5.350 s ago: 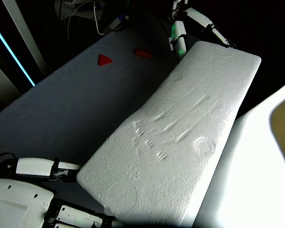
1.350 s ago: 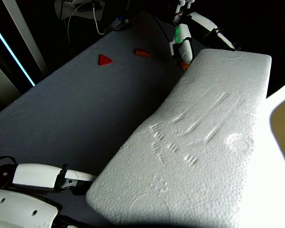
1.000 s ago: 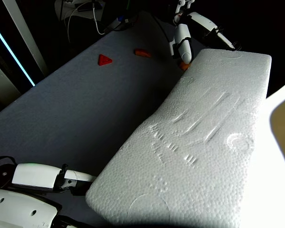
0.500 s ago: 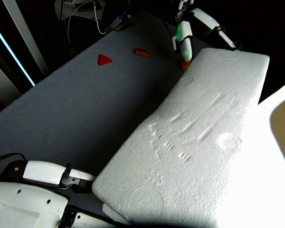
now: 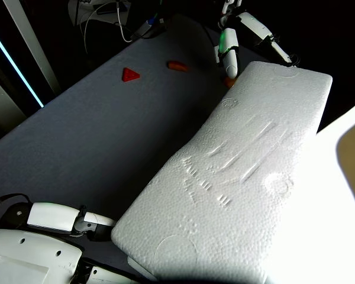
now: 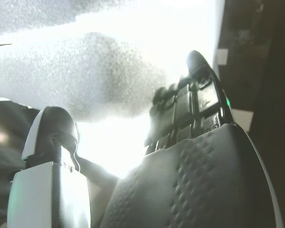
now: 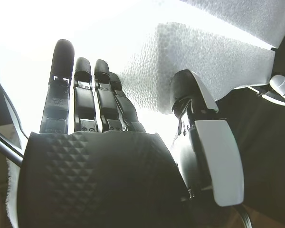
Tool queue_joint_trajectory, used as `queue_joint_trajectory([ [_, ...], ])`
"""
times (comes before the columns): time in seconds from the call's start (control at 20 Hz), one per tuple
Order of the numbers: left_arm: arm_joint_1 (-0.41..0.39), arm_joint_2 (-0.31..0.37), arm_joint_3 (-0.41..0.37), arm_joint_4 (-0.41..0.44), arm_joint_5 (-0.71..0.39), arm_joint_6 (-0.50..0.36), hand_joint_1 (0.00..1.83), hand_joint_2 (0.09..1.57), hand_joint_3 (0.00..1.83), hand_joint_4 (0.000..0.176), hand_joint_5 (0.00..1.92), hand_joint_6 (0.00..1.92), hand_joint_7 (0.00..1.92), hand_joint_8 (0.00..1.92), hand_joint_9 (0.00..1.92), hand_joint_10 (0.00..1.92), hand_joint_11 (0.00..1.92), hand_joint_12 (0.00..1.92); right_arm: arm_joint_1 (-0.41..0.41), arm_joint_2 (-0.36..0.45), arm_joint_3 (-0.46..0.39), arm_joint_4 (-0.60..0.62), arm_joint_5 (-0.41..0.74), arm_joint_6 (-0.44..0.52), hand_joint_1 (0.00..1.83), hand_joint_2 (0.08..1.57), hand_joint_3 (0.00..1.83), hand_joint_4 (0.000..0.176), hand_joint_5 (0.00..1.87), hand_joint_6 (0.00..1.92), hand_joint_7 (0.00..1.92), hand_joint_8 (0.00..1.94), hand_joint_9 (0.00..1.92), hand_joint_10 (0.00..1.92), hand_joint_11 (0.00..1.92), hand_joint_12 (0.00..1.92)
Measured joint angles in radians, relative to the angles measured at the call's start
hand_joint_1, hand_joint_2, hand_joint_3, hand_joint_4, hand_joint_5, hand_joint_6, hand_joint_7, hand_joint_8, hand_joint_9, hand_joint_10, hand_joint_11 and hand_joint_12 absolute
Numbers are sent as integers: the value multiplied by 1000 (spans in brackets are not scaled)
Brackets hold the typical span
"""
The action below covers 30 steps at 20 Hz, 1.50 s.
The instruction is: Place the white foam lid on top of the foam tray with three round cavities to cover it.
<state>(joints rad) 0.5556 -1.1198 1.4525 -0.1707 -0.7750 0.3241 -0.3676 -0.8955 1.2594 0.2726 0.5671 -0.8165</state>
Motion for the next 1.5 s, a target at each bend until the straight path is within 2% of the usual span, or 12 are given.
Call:
queue_joint_trajectory([
  [0.25, -48, -42, 61, 25, 76, -1, 584, 1120, 0, 0, 229, 3, 90, 2, 88, 6, 0, 810, 15, -34, 46, 32, -27, -24, 319, 1396, 0, 0, 0, 291, 59, 87, 0, 325, 0, 1399],
  [0.35, -54, -50, 73, 25, 89, -2, 591, 1115, 0, 0, 225, 0, 86, 2, 80, 2, 0, 791, 15, -40, 52, 42, -33, -24, 292, 1369, 0, 0, 2, 146, 39, 29, 6, 112, 0, 920],
  [0.45, -54, -60, 82, 24, 95, -4, 609, 1111, 0, 0, 231, 1, 88, 1, 76, 0, 0, 744, 15, -48, 61, 49, -34, -24, 320, 1360, 0, 0, 12, 164, 53, 20, 11, 131, 0, 926],
  [0.55, -55, -63, 87, 21, 105, -6, 617, 1119, 1, 0, 220, 0, 60, 1, 37, 3, 0, 613, 15, -55, 69, 50, -39, -24, 387, 1350, 0, 0, 3, 213, 122, 23, 9, 337, 0, 1262],
  [0.6, -55, -63, 87, 21, 107, -7, 595, 1115, 0, 0, 222, 0, 71, 1, 45, 5, 0, 642, 16, -57, 72, 53, -42, -24, 444, 1331, 0, 0, 202, 262, 252, 29, 46, 400, 0, 1191],
  [0.85, -39, -61, 85, 14, 106, -11, 589, 1103, 0, 0, 220, 2, 31, 2, 7, 1, 0, 590, 16, -63, 77, 56, -34, -27, 361, 1359, 0, 0, 19, 45, 114, 11, 38, 233, 0, 1057],
  [0.95, -34, -60, 84, 13, 103, -11, 589, 1099, 0, 0, 204, 3, 18, 6, 0, 0, 0, 515, 14, -68, 77, 62, -48, -25, 368, 1350, 0, 0, 0, 1, 13, 0, 1, 31, 0, 679],
  [1.0, -28, -57, 80, 13, 101, -11, 589, 1099, 0, 0, 204, 3, 18, 6, 0, 0, 0, 515, 13, -68, 77, 62, -51, -25, 368, 1350, 0, 0, 0, 1, 13, 0, 1, 31, 0, 679],
  [1.05, -25, -55, 79, 14, 102, -11, 563, 1106, 1, 0, 187, 0, 14, 1, 0, 0, 0, 464, 6, -68, 77, 62, -52, -25, 322, 1367, 7, 0, 0, 0, 0, 0, 0, 0, 0, 311],
  [1.15, -20, -53, 74, 14, 114, -10, 551, 1104, 0, 0, 183, 0, 14, 0, 0, 0, 0, 448, 0, -68, 76, 60, -56, -27, 383, 1360, 0, 0, 0, 0, 8, 1, 0, 0, 0, 186],
  [1.25, -11, -44, 62, 13, 108, -11, 554, 1099, 0, 0, 184, 0, 12, 1, 0, 0, 0, 531, 0, -61, 69, 57, -57, -27, 440, 1363, 0, 0, 35, 10, 99, 18, 88, 36, 0, 662],
  [1.5, 8, -30, 41, 17, 79, -14, 535, 1096, 0, 0, 165, 2, 0, 0, 0, 0, 0, 555, -16, -41, 47, 53, -44, -27, 359, 1359, 0, 0, 0, 0, 0, 0, 0, 0, 0, 351],
])
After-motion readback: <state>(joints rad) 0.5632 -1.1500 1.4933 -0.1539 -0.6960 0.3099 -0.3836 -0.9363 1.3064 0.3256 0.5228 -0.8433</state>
